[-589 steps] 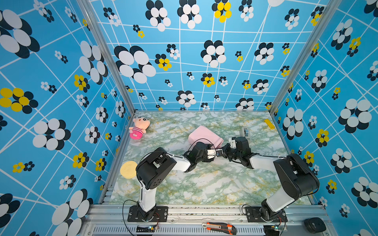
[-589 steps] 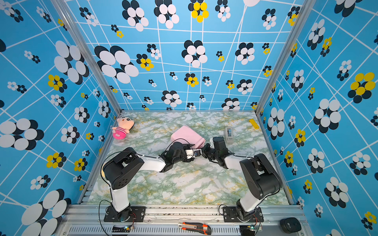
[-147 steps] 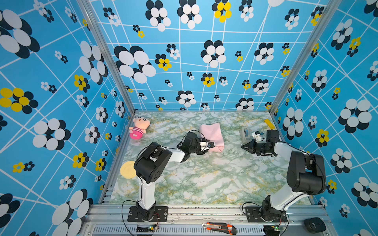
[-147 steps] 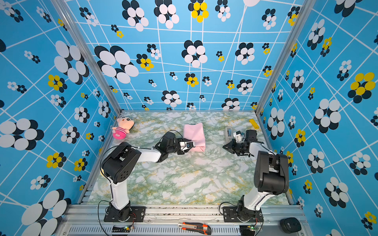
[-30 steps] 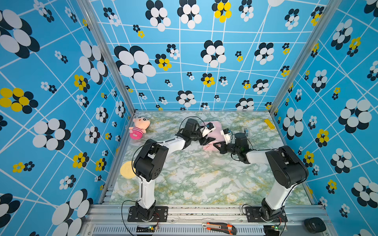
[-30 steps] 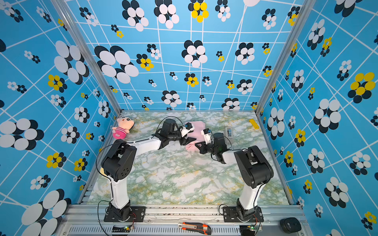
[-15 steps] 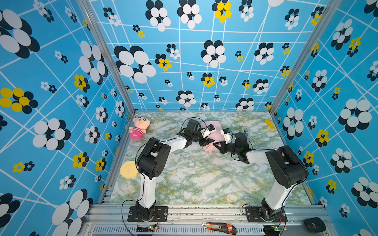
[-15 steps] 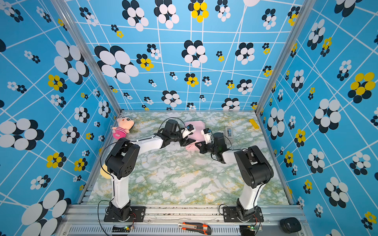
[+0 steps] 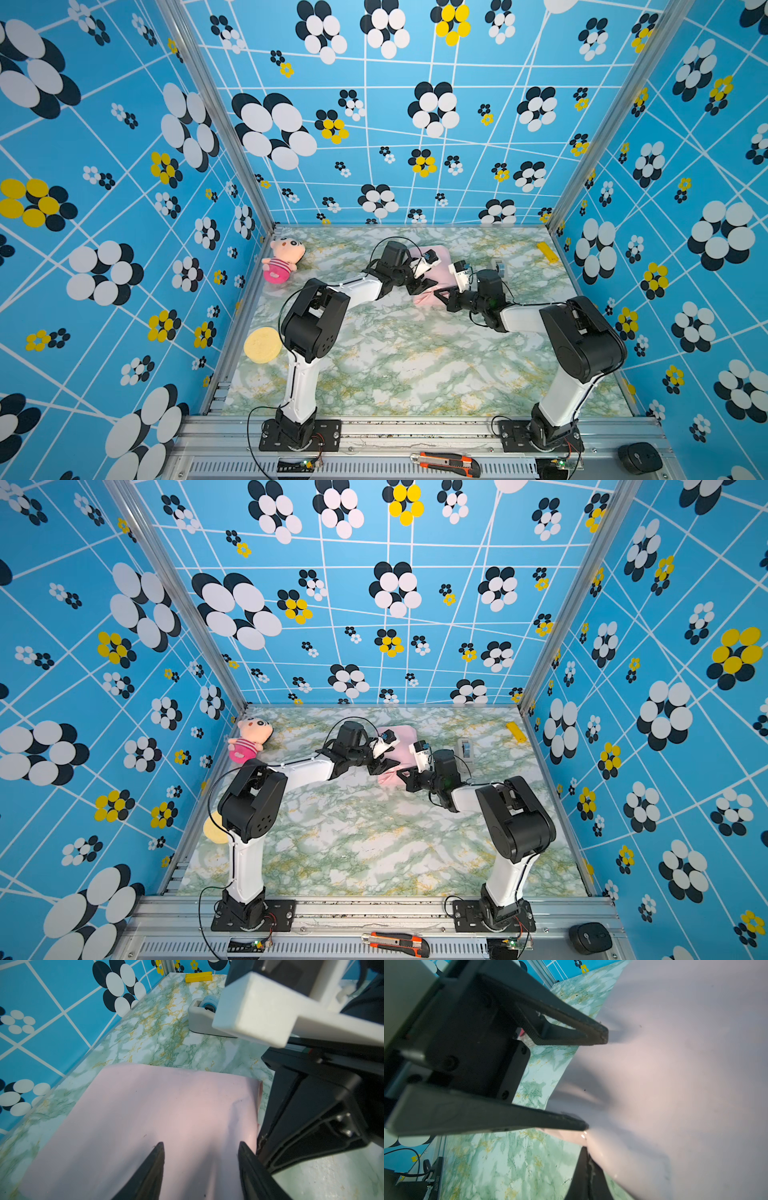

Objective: Wrap a gift box in wrapping paper
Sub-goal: Stick the wrapping paper to the gift box.

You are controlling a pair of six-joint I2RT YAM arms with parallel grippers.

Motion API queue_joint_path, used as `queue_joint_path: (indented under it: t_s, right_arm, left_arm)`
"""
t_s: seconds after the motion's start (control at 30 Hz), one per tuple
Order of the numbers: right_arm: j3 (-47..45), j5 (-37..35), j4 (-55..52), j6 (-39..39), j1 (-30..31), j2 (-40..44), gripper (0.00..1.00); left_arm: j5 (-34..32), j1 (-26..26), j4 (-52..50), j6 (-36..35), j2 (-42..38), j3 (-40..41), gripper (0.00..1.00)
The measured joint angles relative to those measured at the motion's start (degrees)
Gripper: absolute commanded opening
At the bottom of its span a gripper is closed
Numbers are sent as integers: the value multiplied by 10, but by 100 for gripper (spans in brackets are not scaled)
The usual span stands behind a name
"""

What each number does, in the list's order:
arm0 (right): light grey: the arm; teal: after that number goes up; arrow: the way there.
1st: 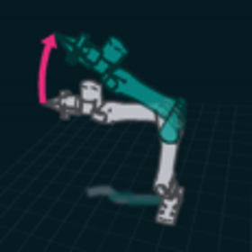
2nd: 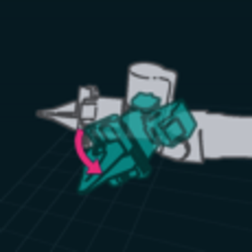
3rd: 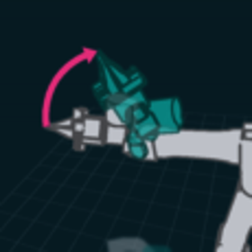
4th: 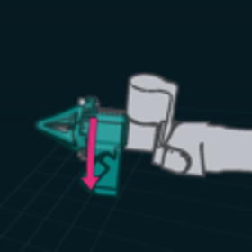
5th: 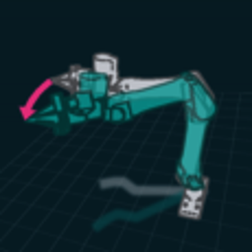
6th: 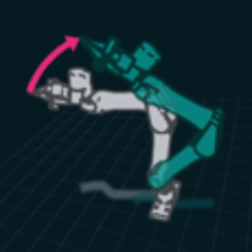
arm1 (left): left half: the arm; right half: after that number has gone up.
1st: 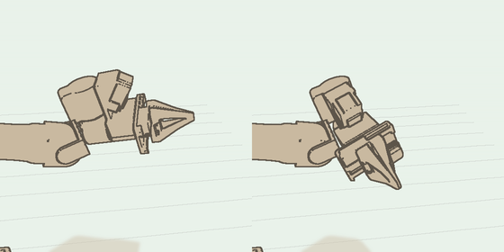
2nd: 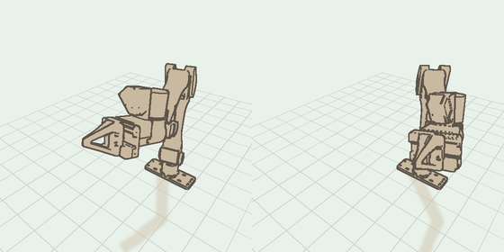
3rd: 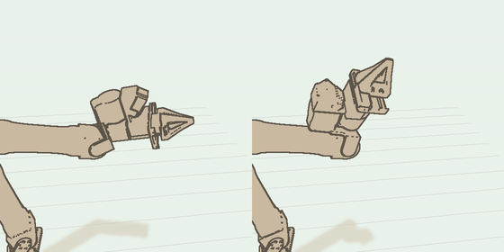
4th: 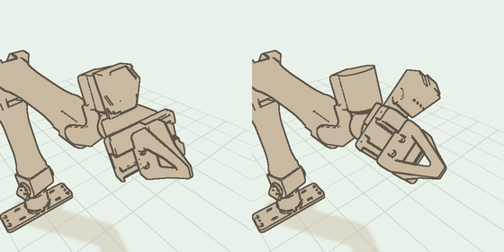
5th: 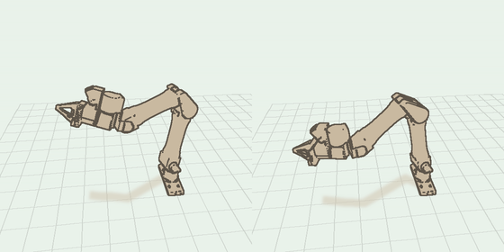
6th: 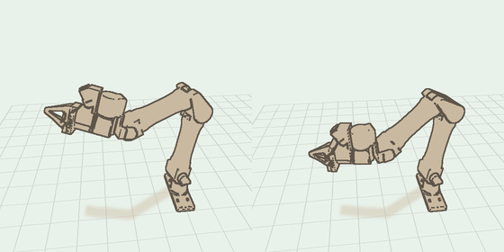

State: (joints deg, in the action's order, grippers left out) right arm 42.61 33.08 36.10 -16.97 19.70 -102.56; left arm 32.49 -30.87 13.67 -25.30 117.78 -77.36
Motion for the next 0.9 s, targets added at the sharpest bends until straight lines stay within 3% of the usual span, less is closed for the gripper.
queue_joint_path:
  t_s: [0.63,0.9]
  right_arm:
    - [2,0,-11,0,0,1,0]
    - [3,0,-12,0,0,1,0]
  left_arm:
    - [-39,-2,-35,-32,25,-33,56]
    - [-39,1,-30,-7,21,-32,63]
